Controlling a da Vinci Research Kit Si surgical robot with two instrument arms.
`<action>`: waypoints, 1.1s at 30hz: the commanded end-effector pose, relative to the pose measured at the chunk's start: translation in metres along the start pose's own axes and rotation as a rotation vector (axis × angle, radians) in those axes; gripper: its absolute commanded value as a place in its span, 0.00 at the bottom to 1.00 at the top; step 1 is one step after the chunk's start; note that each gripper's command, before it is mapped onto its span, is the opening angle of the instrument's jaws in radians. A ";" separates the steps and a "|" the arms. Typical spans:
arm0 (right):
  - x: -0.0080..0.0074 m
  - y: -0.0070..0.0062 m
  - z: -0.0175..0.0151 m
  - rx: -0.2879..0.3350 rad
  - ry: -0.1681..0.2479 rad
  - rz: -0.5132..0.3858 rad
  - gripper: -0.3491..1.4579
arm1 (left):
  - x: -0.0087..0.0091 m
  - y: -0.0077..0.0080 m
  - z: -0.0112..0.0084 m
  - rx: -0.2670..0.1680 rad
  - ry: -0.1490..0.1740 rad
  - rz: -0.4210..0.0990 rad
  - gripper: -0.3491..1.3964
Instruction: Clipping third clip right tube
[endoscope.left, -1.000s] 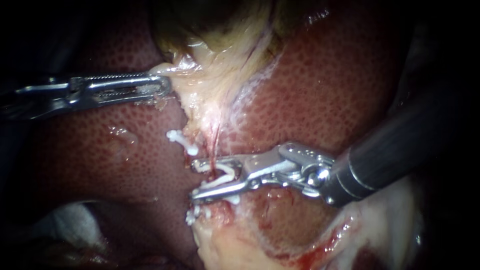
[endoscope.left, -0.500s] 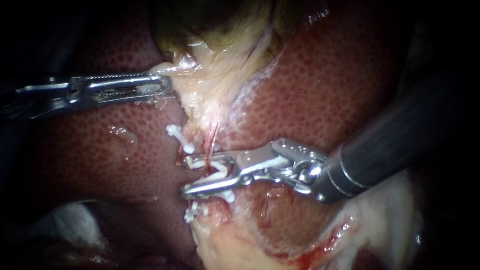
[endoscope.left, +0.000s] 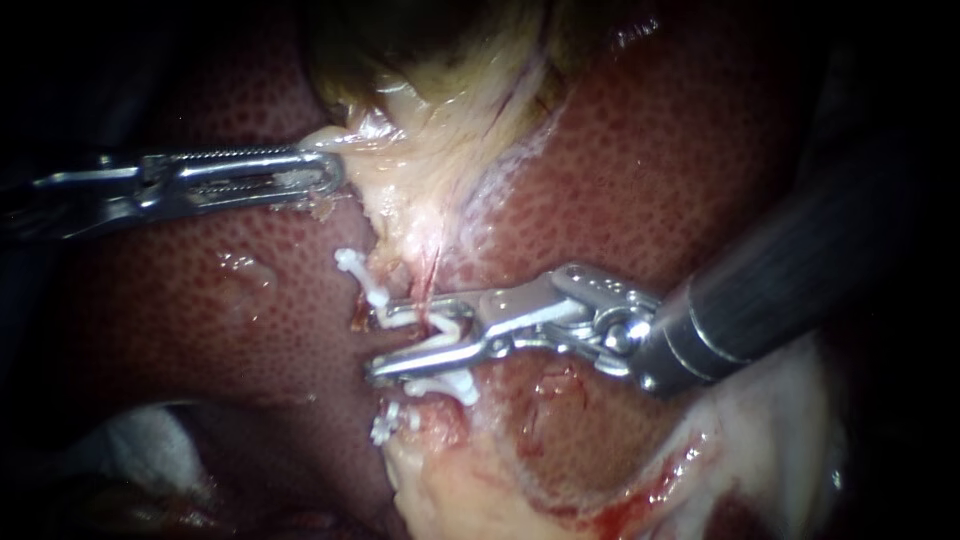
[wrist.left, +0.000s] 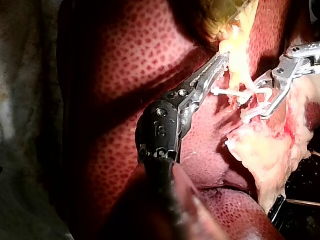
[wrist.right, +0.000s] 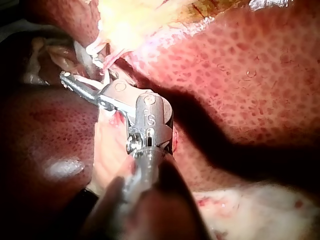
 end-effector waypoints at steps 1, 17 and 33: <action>0.0000 0.0000 -0.0001 -0.006 0.003 0.009 0.33 | 0.0000 0.0000 0.0000 0.000 0.000 0.000 0.00; -0.0007 0.0002 -0.0020 -0.051 0.023 0.042 0.00 | 0.0000 0.0000 0.0000 0.000 0.000 0.000 0.00; -0.0008 0.0002 -0.0021 -0.045 0.020 0.041 0.00 | 0.0000 0.0000 0.0001 0.001 -0.003 0.000 0.00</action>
